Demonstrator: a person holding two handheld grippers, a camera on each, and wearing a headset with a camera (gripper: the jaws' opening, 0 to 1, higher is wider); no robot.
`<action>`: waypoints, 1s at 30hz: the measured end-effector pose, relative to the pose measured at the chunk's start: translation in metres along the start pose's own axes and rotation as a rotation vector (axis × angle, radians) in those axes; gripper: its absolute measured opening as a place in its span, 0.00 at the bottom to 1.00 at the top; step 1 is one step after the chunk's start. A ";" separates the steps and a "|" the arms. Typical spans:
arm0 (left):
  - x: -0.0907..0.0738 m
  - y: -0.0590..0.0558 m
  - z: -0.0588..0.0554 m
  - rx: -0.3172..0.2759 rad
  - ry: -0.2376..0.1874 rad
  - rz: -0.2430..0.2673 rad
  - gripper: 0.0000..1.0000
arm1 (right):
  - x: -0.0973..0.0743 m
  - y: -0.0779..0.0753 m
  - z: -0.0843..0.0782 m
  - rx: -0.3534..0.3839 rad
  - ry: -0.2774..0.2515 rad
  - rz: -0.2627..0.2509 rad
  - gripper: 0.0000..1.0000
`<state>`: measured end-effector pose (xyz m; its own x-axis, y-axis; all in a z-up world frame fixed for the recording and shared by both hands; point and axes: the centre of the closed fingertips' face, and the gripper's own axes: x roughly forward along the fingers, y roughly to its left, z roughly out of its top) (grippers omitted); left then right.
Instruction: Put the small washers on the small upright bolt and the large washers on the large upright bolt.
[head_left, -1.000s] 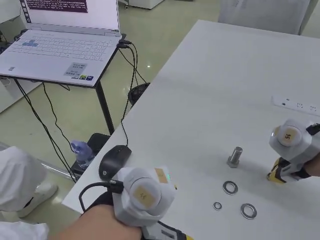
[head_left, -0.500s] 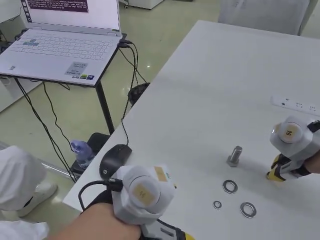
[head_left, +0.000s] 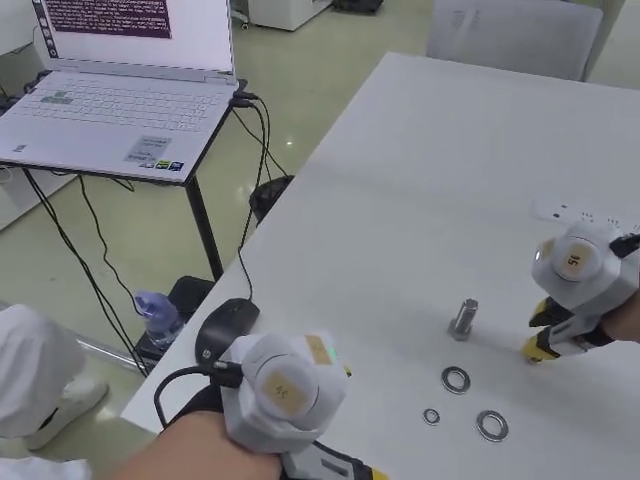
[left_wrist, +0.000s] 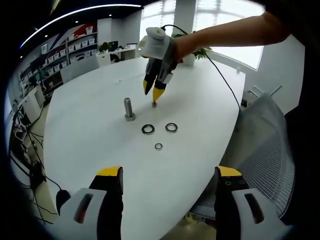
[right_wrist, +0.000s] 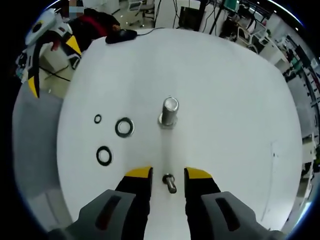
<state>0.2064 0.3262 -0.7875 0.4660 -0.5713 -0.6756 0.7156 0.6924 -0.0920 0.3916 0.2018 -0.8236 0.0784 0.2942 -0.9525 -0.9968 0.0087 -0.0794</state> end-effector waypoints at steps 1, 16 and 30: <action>0.000 0.000 0.000 0.001 0.000 0.001 0.74 | -0.001 0.002 0.002 -0.004 -0.006 0.002 0.27; 0.000 -0.002 0.005 0.027 -0.001 -0.011 0.74 | -0.005 0.033 0.026 -0.067 -0.042 0.030 0.26; -0.006 -0.004 0.009 0.024 -0.020 -0.003 0.74 | 0.005 0.077 0.044 -0.132 -0.078 0.087 0.27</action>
<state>0.2058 0.3231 -0.7762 0.4738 -0.5821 -0.6608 0.7292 0.6801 -0.0762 0.3149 0.2462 -0.8211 -0.0148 0.3620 -0.9321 -0.9887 -0.1445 -0.0404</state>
